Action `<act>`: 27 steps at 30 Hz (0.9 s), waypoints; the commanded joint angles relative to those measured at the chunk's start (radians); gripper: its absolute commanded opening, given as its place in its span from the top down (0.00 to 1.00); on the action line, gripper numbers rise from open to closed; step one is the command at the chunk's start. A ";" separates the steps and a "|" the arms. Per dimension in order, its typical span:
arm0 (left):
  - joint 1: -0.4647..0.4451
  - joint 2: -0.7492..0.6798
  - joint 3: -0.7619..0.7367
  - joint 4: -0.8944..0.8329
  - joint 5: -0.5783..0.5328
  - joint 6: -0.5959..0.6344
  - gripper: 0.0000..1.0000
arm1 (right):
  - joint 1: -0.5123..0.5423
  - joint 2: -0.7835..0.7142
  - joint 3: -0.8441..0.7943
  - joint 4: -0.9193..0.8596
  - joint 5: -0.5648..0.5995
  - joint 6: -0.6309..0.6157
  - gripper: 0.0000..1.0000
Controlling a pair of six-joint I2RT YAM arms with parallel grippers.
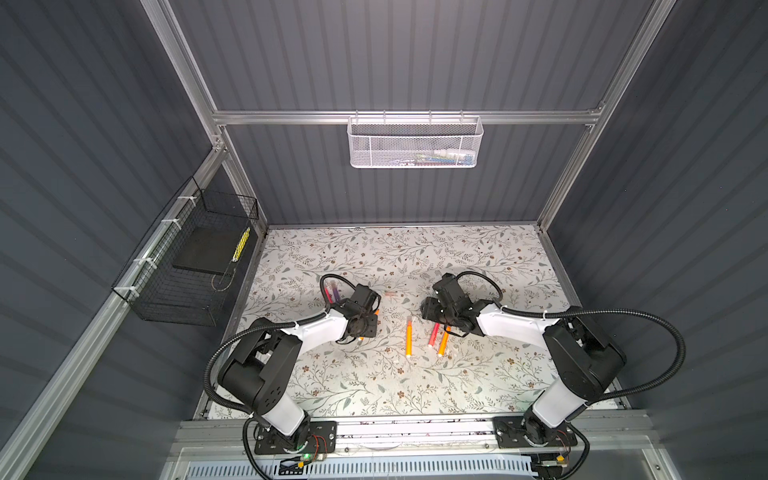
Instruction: Insert the pens into the pen caps
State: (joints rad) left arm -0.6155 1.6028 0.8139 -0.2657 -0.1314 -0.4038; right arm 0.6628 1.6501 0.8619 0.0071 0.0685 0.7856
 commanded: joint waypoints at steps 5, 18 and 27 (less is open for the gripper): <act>-0.088 0.046 0.021 -0.099 -0.092 -0.029 0.76 | 0.000 -0.069 -0.050 0.031 0.009 0.039 0.43; -0.106 -0.095 -0.036 0.153 0.058 0.054 0.98 | 0.099 -0.367 -0.303 0.383 0.023 0.189 0.31; -0.213 -0.338 -0.135 0.305 0.124 0.142 1.00 | 0.209 -0.369 -0.312 0.503 0.044 0.240 0.31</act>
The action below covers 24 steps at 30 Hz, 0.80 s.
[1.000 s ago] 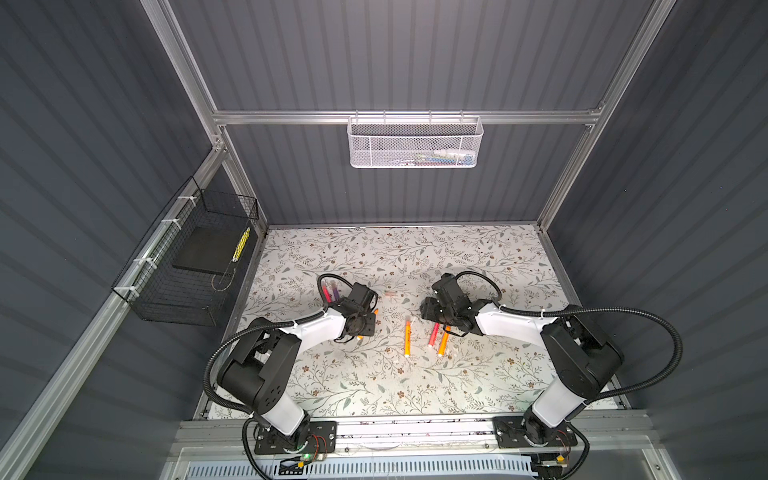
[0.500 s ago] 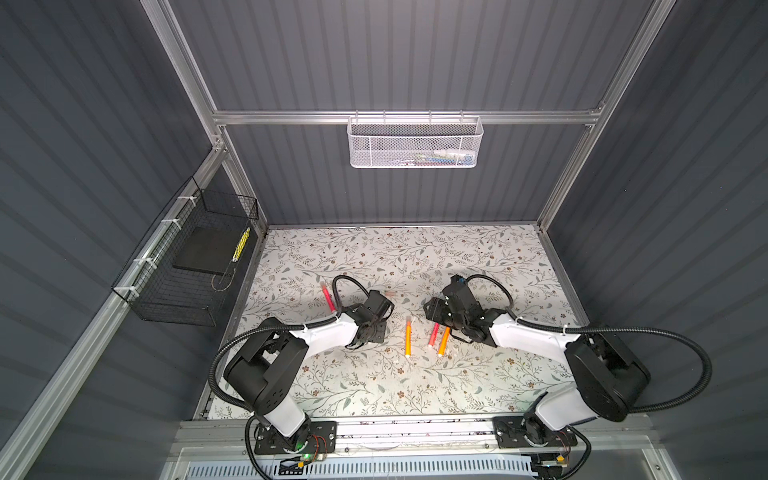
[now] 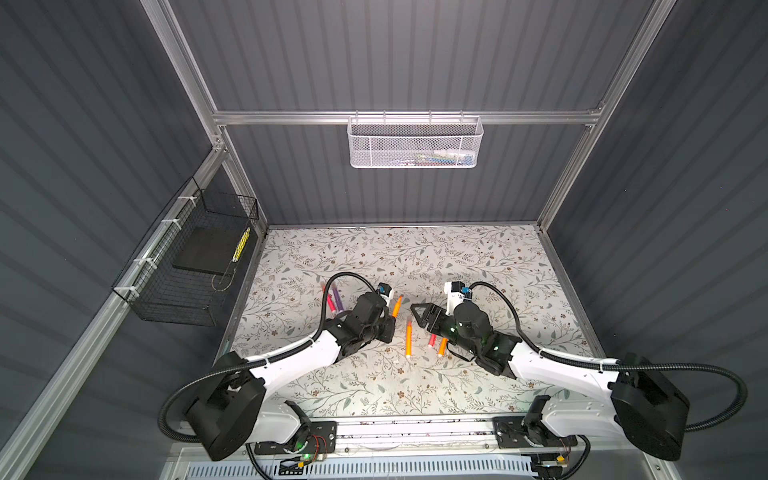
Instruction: Insert the pens into the pen caps
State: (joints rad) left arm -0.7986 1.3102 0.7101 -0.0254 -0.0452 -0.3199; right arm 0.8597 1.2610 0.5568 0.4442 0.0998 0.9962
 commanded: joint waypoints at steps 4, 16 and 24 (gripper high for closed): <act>-0.068 -0.110 -0.072 0.106 0.052 0.082 1.00 | 0.024 0.083 0.020 0.096 -0.007 0.045 0.36; -0.093 -0.119 -0.097 0.129 0.084 0.104 1.00 | 0.028 0.123 0.051 0.087 0.005 0.053 0.85; -0.093 -0.104 -0.129 0.229 0.085 0.103 0.57 | 0.031 0.133 0.014 0.175 -0.005 0.123 0.98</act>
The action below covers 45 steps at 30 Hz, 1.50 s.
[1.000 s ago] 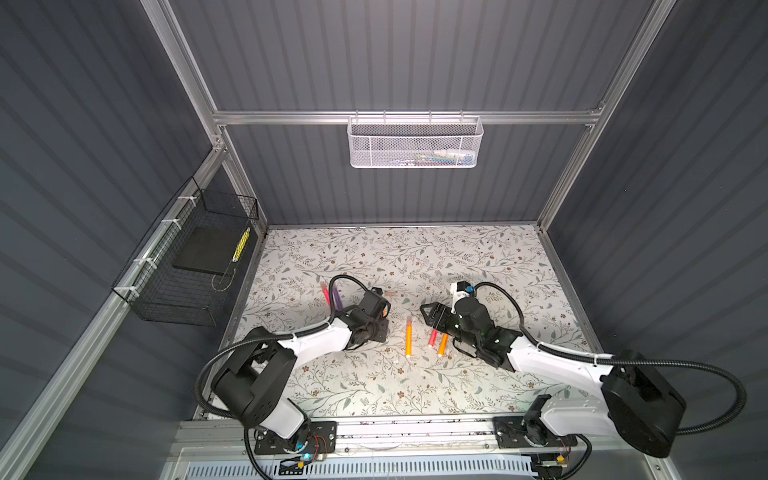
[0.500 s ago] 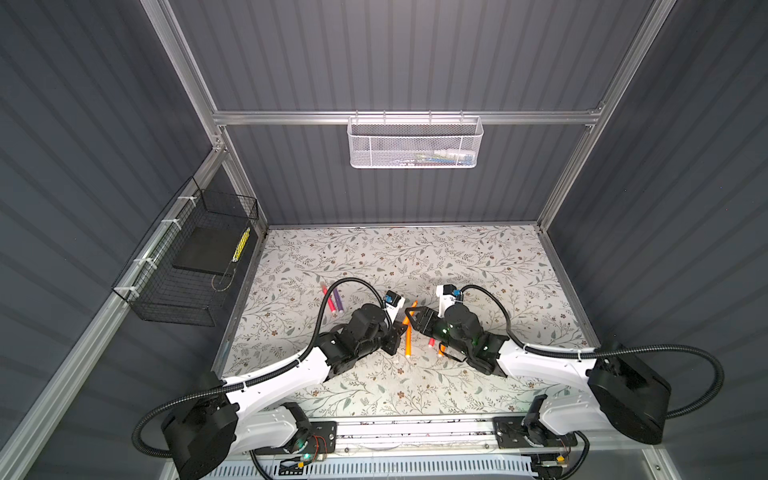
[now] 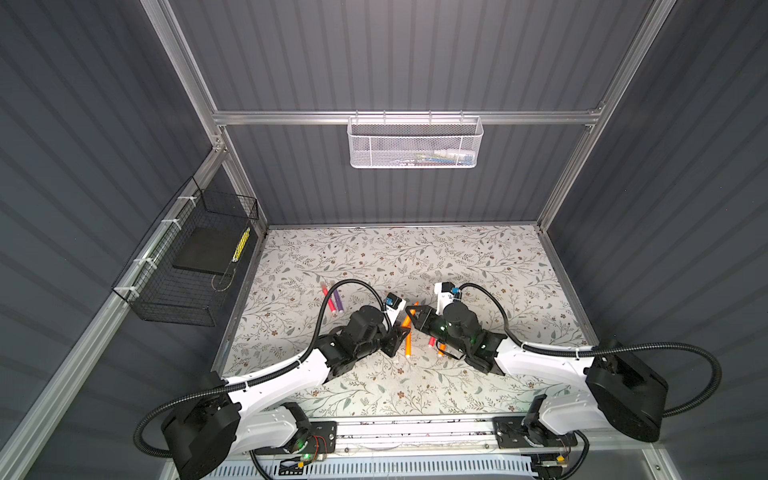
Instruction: Insert the pens into the pen caps
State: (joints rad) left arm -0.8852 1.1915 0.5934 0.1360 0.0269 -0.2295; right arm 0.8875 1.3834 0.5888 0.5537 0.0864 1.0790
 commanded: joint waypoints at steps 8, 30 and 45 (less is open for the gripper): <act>-0.008 0.051 -0.010 0.136 -0.002 0.005 0.61 | 0.034 0.042 -0.032 0.176 0.020 0.087 1.00; -0.008 0.042 -0.052 0.214 -0.021 -0.018 0.94 | 0.042 0.110 -0.036 0.264 0.001 0.135 0.96; 0.238 -0.246 -0.168 0.025 -0.053 -0.193 1.00 | -0.056 -0.097 0.003 -0.191 0.138 -0.097 0.24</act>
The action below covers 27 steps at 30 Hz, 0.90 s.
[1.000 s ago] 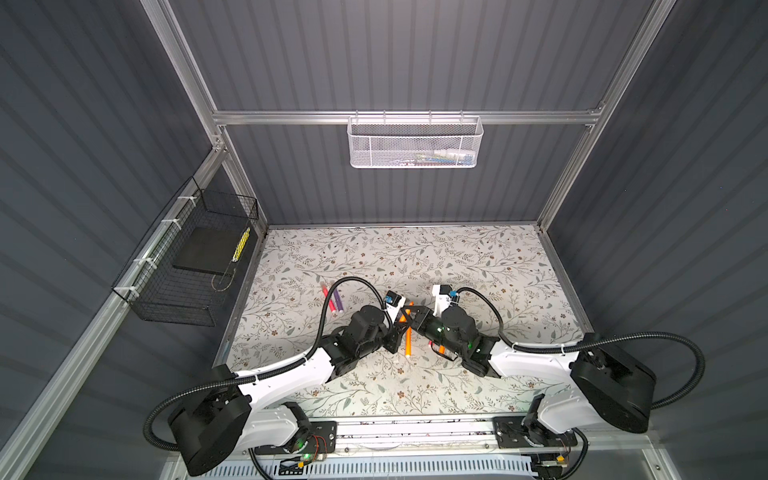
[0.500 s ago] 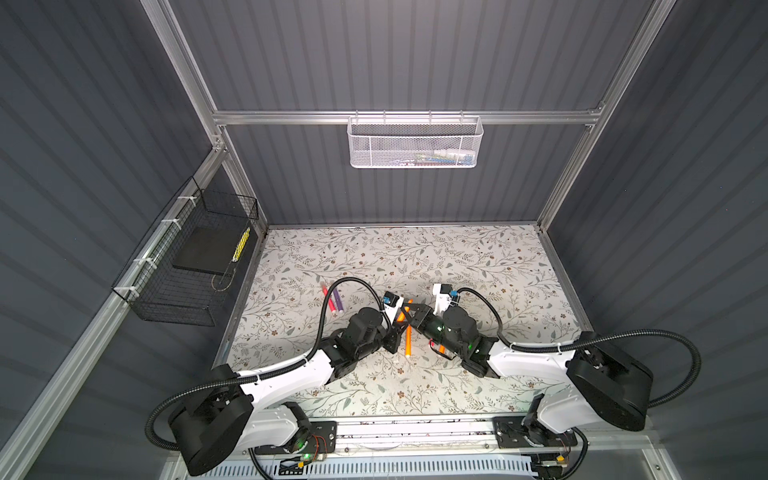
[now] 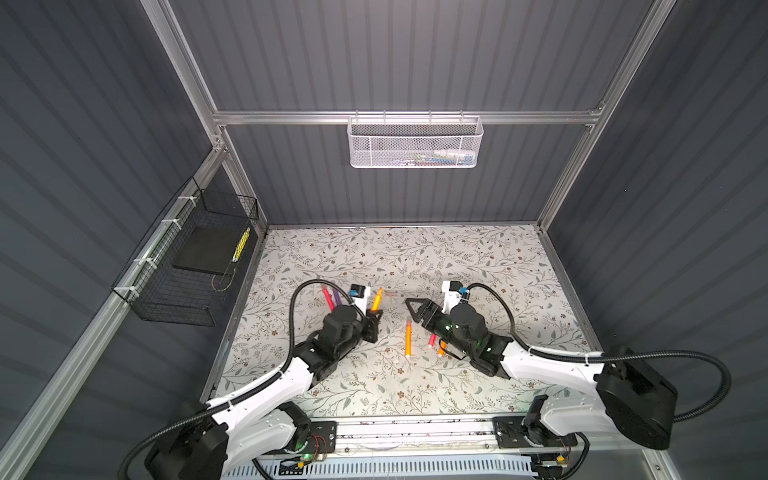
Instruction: Insert the pens into the pen caps
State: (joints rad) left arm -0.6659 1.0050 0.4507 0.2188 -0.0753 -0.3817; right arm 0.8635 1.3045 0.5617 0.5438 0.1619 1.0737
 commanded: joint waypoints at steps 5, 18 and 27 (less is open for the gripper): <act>0.018 -0.178 -0.056 -0.079 0.126 -0.037 1.00 | -0.090 0.073 0.197 -0.428 0.085 -0.250 0.24; 0.017 -0.185 -0.059 -0.057 0.219 -0.016 1.00 | -0.116 0.618 0.805 -0.914 0.137 -0.535 0.27; 0.017 -0.190 -0.064 -0.050 0.209 -0.013 1.00 | -0.118 0.708 0.851 -0.759 -0.085 -0.655 0.27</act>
State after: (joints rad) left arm -0.6472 0.8204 0.3973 0.1577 0.1246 -0.4042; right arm 0.7460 2.0006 1.4090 -0.2855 0.1612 0.4885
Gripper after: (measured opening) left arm 0.169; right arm 0.719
